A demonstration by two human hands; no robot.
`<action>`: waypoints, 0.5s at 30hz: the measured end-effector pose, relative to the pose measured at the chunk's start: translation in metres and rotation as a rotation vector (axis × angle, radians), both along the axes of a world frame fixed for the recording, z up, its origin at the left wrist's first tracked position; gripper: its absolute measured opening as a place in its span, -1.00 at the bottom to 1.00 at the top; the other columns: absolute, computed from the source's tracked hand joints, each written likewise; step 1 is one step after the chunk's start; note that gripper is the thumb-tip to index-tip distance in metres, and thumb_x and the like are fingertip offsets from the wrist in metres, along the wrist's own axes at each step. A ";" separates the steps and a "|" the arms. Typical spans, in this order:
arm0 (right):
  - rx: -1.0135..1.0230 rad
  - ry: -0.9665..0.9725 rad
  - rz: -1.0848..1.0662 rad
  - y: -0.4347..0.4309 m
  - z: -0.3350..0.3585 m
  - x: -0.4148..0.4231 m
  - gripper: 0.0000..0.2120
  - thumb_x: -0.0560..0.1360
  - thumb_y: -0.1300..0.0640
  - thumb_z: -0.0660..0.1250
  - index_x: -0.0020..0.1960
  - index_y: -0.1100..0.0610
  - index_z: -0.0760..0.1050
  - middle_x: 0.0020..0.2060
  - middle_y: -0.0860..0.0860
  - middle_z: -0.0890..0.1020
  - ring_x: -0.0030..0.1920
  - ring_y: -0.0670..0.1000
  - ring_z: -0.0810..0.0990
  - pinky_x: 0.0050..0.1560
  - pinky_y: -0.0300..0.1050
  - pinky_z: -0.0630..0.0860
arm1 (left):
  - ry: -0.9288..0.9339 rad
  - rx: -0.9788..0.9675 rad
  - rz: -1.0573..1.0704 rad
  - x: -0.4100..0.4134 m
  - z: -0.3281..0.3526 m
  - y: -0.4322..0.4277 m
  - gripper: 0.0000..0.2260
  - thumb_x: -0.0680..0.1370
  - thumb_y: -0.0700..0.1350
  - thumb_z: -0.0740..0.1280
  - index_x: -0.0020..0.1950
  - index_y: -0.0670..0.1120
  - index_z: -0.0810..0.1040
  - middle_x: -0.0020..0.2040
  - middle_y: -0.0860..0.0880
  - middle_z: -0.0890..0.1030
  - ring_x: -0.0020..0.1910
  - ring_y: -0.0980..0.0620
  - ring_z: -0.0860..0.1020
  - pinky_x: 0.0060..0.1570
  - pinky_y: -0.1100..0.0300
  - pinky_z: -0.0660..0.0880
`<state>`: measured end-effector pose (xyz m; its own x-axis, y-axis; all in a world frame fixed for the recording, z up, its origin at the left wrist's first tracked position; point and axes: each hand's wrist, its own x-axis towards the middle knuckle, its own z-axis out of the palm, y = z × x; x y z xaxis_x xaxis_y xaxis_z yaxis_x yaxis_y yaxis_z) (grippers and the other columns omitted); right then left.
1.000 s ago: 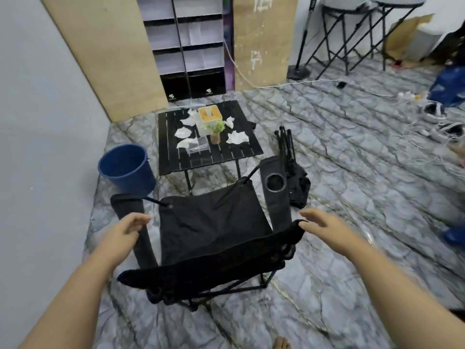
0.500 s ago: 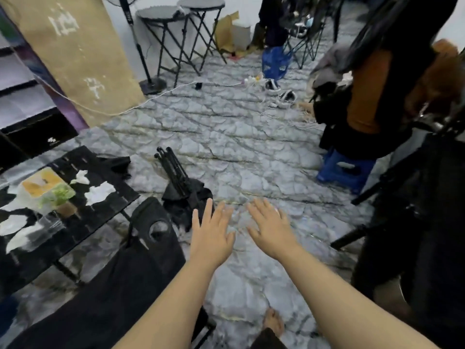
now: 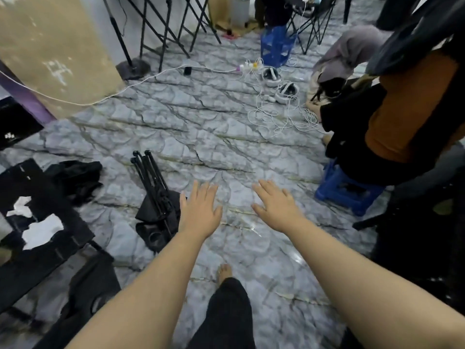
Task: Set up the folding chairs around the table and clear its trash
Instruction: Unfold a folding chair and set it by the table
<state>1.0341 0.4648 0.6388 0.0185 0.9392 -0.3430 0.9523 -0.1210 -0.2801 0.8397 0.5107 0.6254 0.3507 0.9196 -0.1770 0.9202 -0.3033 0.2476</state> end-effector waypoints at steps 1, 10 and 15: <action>-0.009 0.000 0.003 0.026 -0.002 0.008 -0.47 0.61 -0.10 0.00 0.53 -0.01 -0.05 0.55 -0.04 -0.07 0.54 0.01 -0.12 0.50 0.13 -0.06 | 0.005 -0.005 0.006 0.005 -0.002 0.025 -0.51 0.59 0.06 0.06 0.50 0.02 0.02 0.55 -0.02 0.07 0.53 -0.06 -0.09 0.46 -0.17 -0.11; 0.000 0.028 0.061 0.261 0.010 0.040 -0.44 0.61 -0.11 0.00 0.53 0.00 -0.09 0.55 -0.03 -0.09 0.54 0.00 -0.13 0.51 0.11 -0.04 | 0.004 -0.031 0.040 0.048 0.005 0.250 -0.49 0.60 0.10 0.00 0.51 0.03 -0.07 0.56 0.00 -0.03 0.53 -0.03 -0.16 0.48 -0.14 -0.17; 0.027 0.036 0.162 0.385 0.014 0.059 -0.45 0.61 -0.09 0.01 0.53 0.01 -0.08 0.55 -0.03 -0.10 0.54 0.00 -0.15 0.51 0.09 -0.08 | -0.047 -0.021 0.130 0.068 0.005 0.360 -0.49 0.60 0.06 0.05 0.51 0.02 -0.03 0.56 -0.01 -0.01 0.53 -0.04 -0.15 0.47 -0.13 -0.17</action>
